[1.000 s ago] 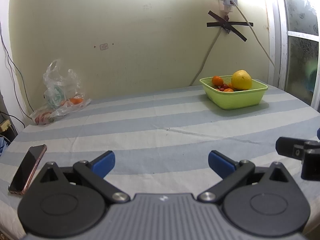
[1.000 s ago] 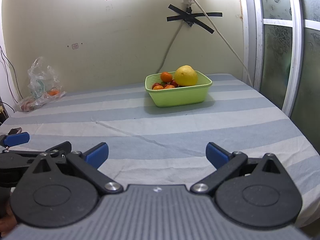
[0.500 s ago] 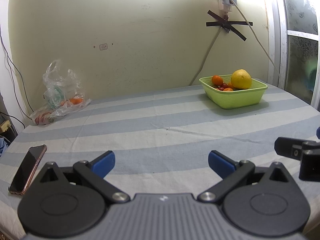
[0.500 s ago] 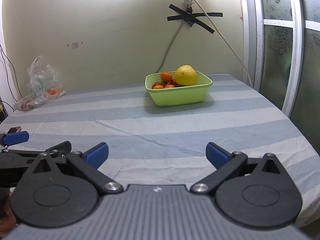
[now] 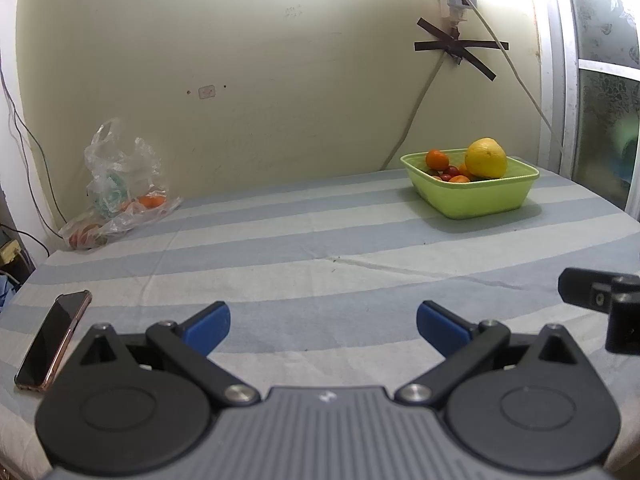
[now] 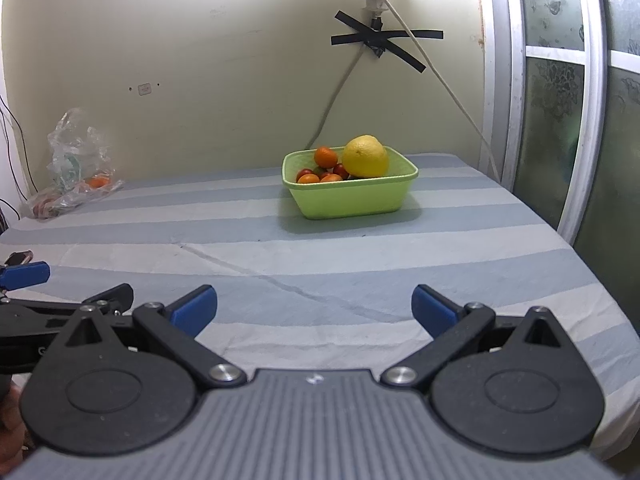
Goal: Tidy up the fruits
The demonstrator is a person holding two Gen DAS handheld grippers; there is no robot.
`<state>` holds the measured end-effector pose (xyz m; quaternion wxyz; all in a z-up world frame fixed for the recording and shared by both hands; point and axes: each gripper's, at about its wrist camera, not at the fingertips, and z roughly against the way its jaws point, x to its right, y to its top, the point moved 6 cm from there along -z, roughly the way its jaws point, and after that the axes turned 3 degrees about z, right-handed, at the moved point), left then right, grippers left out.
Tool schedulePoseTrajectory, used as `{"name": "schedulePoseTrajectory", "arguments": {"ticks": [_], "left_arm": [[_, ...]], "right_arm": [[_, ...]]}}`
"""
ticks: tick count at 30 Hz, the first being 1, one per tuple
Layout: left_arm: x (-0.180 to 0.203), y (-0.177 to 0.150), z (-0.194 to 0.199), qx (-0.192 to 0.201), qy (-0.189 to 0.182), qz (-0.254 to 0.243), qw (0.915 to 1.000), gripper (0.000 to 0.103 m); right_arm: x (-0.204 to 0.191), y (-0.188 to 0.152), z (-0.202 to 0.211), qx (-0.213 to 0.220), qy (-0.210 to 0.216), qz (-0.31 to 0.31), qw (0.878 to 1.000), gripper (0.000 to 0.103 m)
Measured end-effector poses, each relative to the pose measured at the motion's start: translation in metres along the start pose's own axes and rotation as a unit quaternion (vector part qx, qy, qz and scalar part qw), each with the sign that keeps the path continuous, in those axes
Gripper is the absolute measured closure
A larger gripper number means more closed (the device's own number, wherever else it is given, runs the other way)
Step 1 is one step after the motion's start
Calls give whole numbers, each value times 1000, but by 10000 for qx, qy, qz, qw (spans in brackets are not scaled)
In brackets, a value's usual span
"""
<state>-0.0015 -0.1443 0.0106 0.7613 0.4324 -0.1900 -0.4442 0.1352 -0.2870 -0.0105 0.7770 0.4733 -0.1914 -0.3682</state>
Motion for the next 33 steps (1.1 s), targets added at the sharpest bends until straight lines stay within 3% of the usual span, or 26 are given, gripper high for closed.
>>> {"name": "schedulePoseTrajectory", "arguments": {"ticks": [13,25,33], "left_arm": [[15,14,-27,30,-210,33,9998,0],[6,24,-71,-280,-85,272,9992,0],[11,27,-89,-289,24,230,9993,0]], "right_arm": [[11,11,-25,-235,-116,241,9994,0],[14,22,-69,-484,67,419,9979,0],[17,22,-96,-662,218,415,9967,0]]}}
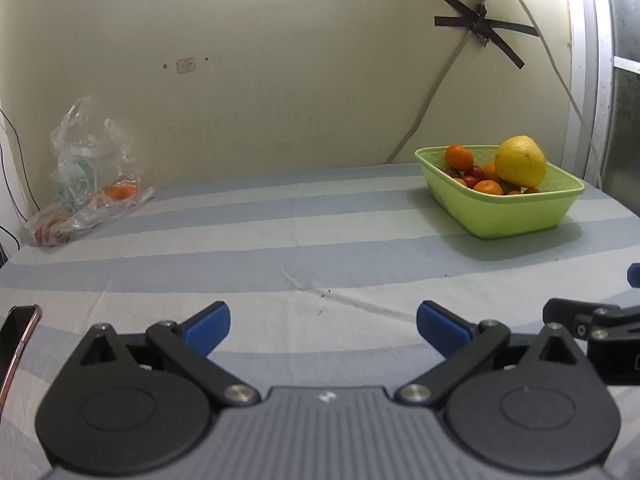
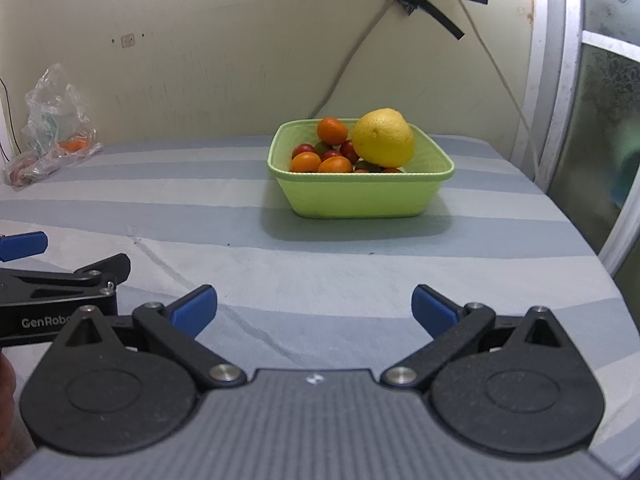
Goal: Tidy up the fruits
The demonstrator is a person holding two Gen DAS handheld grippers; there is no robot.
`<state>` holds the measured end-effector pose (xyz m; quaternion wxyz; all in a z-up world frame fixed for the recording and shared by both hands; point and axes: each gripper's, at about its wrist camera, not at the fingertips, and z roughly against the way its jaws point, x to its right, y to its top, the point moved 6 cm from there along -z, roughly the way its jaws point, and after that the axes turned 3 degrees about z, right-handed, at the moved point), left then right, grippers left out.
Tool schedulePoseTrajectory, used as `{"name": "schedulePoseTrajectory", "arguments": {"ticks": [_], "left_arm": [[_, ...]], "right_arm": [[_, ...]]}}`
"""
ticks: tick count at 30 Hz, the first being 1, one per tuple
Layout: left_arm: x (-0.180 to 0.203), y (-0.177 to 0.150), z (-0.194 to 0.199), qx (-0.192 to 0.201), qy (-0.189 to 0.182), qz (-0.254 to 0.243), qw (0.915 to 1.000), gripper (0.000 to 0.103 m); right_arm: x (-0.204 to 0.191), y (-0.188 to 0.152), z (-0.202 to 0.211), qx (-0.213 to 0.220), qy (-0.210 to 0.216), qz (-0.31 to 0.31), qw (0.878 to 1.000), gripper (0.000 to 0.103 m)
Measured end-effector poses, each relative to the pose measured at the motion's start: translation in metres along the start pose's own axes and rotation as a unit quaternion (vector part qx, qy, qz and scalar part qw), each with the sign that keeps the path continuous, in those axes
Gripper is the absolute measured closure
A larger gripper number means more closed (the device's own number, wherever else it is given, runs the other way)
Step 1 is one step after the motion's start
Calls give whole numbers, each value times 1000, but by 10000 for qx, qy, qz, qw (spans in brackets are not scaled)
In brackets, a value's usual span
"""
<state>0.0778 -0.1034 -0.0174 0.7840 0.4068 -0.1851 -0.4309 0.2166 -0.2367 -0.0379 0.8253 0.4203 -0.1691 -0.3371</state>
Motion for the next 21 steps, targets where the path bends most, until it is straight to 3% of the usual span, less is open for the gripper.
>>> {"name": "schedulePoseTrajectory", "arguments": {"ticks": [17,21], "left_arm": [[11,3,-38,57,-3,68,10000,0],[10,3,-47,-110,-77,149,9998,0]], "right_arm": [[6,1,-35,12,102,-109,9999,0],[7,5,-44,64,85,-27,9999,0]]}}
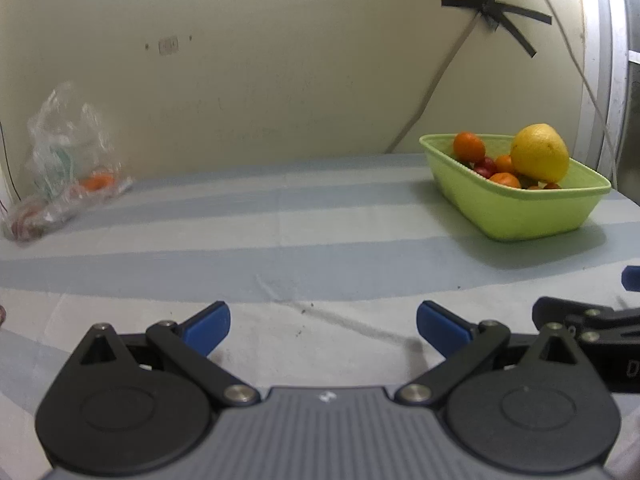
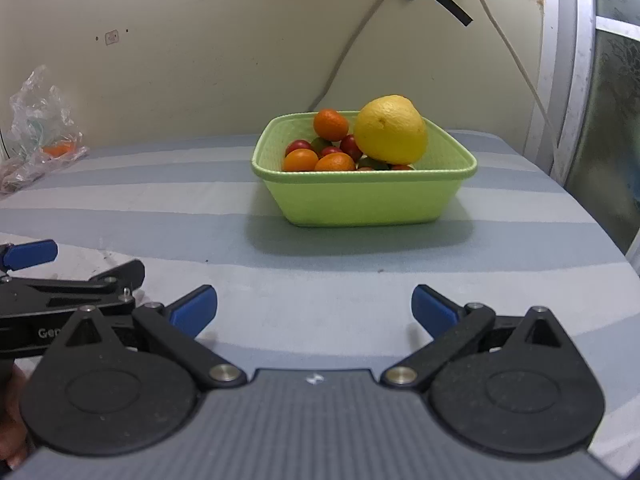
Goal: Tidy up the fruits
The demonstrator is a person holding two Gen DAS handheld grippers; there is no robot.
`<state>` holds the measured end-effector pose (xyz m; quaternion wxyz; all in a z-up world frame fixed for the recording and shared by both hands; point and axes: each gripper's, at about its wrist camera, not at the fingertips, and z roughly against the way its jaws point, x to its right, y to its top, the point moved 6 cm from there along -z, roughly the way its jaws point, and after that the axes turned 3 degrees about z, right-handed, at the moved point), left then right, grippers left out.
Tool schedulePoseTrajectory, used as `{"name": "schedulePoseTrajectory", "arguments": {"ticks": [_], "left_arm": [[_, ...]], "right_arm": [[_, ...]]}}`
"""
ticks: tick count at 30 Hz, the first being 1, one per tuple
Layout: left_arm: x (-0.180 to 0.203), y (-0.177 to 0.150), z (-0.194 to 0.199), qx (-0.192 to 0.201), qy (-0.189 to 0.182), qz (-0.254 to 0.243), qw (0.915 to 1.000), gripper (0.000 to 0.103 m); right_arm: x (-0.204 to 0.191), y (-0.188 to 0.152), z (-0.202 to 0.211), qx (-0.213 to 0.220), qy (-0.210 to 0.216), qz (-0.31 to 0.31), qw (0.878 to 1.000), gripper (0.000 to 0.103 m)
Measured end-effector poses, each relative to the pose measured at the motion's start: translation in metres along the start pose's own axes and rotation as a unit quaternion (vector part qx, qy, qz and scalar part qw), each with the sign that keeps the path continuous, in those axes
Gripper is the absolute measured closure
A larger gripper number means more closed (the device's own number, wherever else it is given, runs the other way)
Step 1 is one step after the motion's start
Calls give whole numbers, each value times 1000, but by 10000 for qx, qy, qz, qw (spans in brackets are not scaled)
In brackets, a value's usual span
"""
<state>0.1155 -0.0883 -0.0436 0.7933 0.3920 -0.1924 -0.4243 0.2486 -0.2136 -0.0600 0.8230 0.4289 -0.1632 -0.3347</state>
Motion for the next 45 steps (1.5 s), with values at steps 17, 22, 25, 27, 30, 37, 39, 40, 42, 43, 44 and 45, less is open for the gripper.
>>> {"name": "schedulePoseTrajectory", "arguments": {"ticks": [17,22,25,27,30,37,39,40,42,43,44,45], "left_arm": [[-4,1,3,167,334,87,9993,0],[-2,0,5,229,314,44,9992,0],[-2,0,6,237,290,49,9993,0],[-2,-1,7,247,275,51,9993,0],[-2,-1,7,243,266,54,9993,0],[-2,-1,5,198,268,62,9994,0],[-2,-1,5,190,271,65,9994,0],[-2,-1,4,190,271,64,9994,0],[-2,-1,5,188,267,62,9994,0],[-2,-1,5,189,267,63,9994,0],[-2,-1,4,187,265,62,9995,0],[-2,-1,5,187,263,60,9995,0]], "right_arm": [[13,-1,-16,53,128,-222,9997,0],[14,-1,-15,92,181,-257,9995,0],[15,-1,-15,103,211,-245,9994,0],[15,-1,-14,113,228,-249,9994,0],[15,-1,-13,130,252,-253,9993,0],[12,0,-12,180,297,-198,9992,0],[12,1,-12,181,305,-201,9992,0],[13,0,-12,182,312,-208,9991,0],[13,0,-11,181,317,-219,9991,0],[13,0,-11,181,319,-219,9991,0],[13,0,-11,182,319,-218,9991,0],[13,0,-11,182,318,-220,9991,0]]}}
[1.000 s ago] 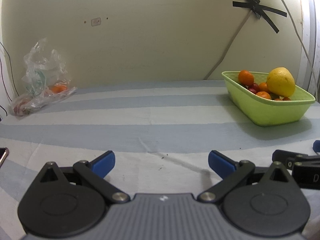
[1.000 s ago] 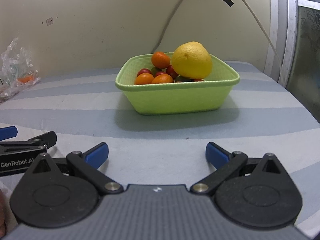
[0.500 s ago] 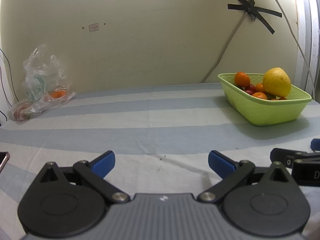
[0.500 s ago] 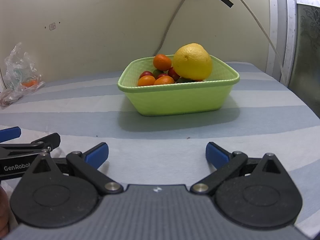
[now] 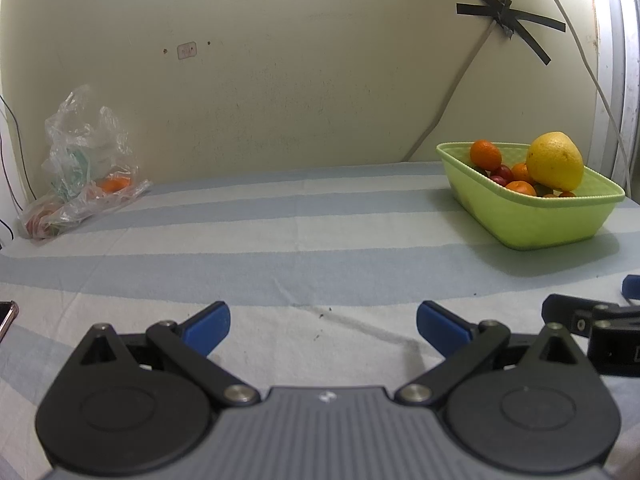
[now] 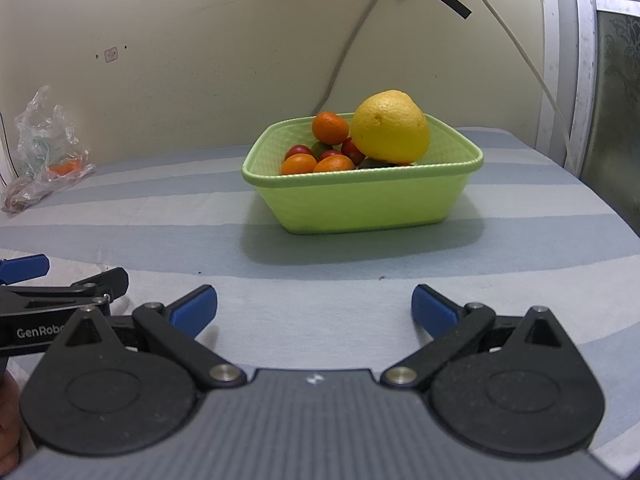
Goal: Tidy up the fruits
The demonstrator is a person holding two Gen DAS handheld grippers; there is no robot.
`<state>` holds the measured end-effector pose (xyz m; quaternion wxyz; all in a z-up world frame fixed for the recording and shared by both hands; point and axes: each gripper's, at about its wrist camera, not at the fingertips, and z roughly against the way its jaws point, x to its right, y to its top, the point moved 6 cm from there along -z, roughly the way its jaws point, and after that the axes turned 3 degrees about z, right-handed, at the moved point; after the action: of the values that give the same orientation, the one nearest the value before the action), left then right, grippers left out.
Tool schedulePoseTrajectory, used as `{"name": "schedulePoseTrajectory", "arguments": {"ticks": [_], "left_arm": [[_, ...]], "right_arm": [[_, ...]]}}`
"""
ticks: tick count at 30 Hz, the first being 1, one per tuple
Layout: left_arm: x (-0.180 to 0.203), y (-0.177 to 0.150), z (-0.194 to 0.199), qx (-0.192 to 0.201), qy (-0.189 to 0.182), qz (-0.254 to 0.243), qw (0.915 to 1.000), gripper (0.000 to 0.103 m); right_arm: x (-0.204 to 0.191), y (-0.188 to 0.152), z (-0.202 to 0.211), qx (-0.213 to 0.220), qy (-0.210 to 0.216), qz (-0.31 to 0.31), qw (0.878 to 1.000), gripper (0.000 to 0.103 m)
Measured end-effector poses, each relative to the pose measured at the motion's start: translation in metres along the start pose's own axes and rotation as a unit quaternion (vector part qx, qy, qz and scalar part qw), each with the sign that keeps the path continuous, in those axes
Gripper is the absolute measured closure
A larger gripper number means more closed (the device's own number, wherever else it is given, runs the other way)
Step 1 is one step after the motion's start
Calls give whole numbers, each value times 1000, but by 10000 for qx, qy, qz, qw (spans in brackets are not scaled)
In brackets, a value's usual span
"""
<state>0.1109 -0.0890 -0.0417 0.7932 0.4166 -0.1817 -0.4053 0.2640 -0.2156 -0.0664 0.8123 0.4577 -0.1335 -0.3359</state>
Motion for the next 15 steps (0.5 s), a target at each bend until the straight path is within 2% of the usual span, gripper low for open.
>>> {"name": "schedulePoseTrajectory", "arguments": {"ticks": [15], "left_arm": [[1,-1,0,9,-14,-37,10000,0]], "right_arm": [[-2,1,4,100,27,13,9999,0]]}}
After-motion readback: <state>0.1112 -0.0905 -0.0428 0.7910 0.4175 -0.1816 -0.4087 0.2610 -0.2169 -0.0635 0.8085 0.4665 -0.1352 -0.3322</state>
